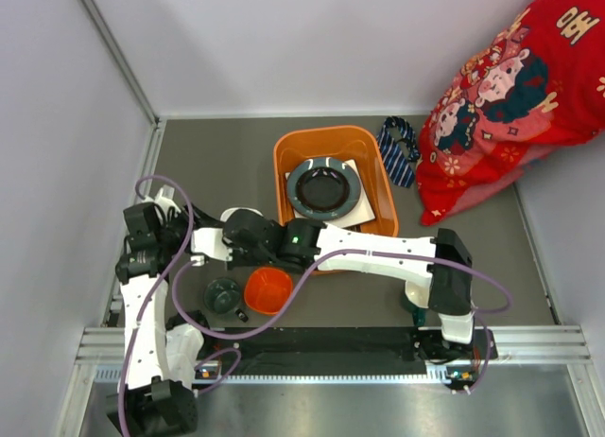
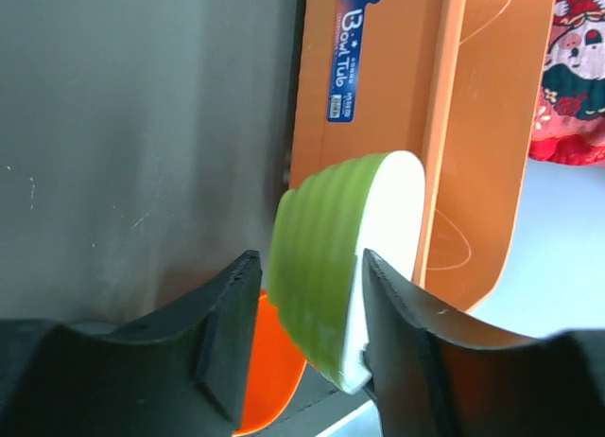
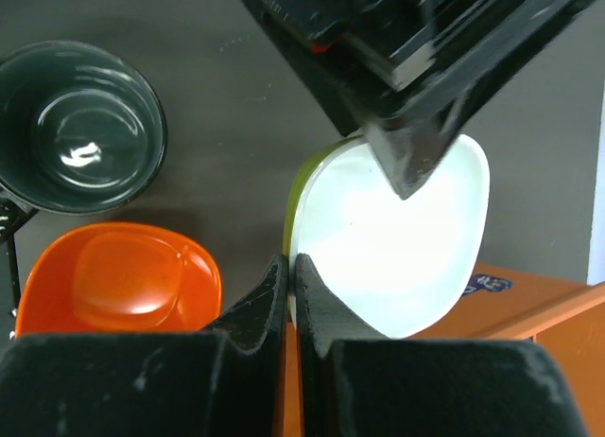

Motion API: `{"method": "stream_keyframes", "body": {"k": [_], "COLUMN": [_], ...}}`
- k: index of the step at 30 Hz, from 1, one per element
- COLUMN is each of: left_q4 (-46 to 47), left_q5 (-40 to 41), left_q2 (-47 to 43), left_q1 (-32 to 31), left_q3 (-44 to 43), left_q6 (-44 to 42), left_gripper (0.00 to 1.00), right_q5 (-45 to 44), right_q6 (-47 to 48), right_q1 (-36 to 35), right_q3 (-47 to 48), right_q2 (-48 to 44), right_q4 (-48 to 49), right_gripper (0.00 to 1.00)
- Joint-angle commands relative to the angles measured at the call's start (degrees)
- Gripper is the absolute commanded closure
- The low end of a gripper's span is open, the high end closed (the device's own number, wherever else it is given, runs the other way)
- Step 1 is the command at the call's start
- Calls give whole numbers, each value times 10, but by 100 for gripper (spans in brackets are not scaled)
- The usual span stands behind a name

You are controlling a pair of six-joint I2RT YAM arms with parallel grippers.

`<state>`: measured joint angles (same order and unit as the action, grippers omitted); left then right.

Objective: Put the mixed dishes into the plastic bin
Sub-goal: Pick up the bowl from the center of the board.

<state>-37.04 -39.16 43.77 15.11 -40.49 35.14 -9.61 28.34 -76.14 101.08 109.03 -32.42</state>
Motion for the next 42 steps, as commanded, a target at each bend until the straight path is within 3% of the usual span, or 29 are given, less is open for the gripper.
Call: {"method": "stream_keyframes", "body": {"k": [1,8,16,22,26,29,36,42], "left_q4": [15,24,28,28,32,33,49,93], "left_q5": [-2,-3,-1,3,2,2,10,15], "left_q2": [1,10,16,16,17,21,25,45], "left_q1": [-3,-4,-8,-8,-8,-7,-9,-11], "left_q3": [10,12,10,11,10,10,20,33], "left_q6": [-13,-13,-14,-12,-10,-10,-2,20], "left_gripper": [51,67,100,100,100,100,100,100], "right_q5": [11,23,27,34,35,37,81,119], "right_q6": [4,1,1,1,-5,-14,-59,-145], "right_q1": [-10,-10,-11,-10,-10,-10,-11,-28], "right_q3": [45,48,47,51,45,35,3,-83], "right_q2": [-29,-40,-38,-34,-40,-53,-115,-177], "right_q4": [19,10,9,0,2,16,8,7], "right_gripper": [100,100,100,97,64,50,43,43]}}
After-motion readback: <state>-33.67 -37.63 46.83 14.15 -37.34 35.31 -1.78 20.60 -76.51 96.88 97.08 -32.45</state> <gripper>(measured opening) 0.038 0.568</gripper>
